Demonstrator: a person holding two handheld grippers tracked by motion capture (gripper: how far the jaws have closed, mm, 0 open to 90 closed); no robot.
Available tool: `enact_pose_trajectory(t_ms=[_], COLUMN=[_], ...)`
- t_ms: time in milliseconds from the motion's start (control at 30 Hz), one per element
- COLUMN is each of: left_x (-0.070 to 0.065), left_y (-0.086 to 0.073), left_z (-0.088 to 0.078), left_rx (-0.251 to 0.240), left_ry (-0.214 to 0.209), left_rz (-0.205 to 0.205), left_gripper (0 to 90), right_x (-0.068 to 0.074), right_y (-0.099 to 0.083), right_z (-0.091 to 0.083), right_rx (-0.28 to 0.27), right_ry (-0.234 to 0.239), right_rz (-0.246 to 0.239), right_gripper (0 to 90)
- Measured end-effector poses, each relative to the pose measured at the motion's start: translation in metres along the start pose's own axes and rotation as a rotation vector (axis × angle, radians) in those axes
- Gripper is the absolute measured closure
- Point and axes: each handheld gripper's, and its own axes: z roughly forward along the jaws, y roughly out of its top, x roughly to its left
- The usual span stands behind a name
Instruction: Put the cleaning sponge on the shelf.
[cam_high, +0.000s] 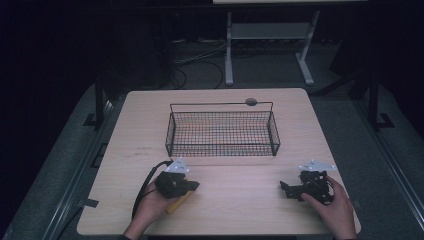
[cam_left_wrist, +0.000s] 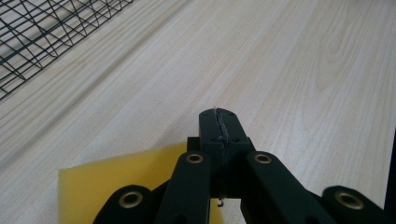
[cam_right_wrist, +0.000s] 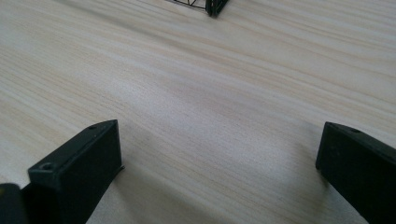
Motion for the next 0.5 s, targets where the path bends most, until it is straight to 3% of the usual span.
enact_pose_trajectory(t_ms=[133,333,500], left_x=[-0.003,-0.007,-0.008], left_y=[0.0,0.001,0.0], left_z=[-0.004,-0.013,-0.021], left_rx=[-0.01,-0.017,0.006], left_ry=[-0.004,0.006,0.036], left_rz=[-0.008,-0.029,-0.048], left_gripper=[88.6,73.9,62.4], right_x=[0.0,0.0,0.0], right_y=[0.0,0.0,0.0], right_z=[0.0,0.0,0.0], right_rx=[0.0,0.0,0.0], right_ry=[0.0,0.0,0.0], right_rz=[0.0,0.0,0.0], right_gripper=[0.0,0.0,0.0])
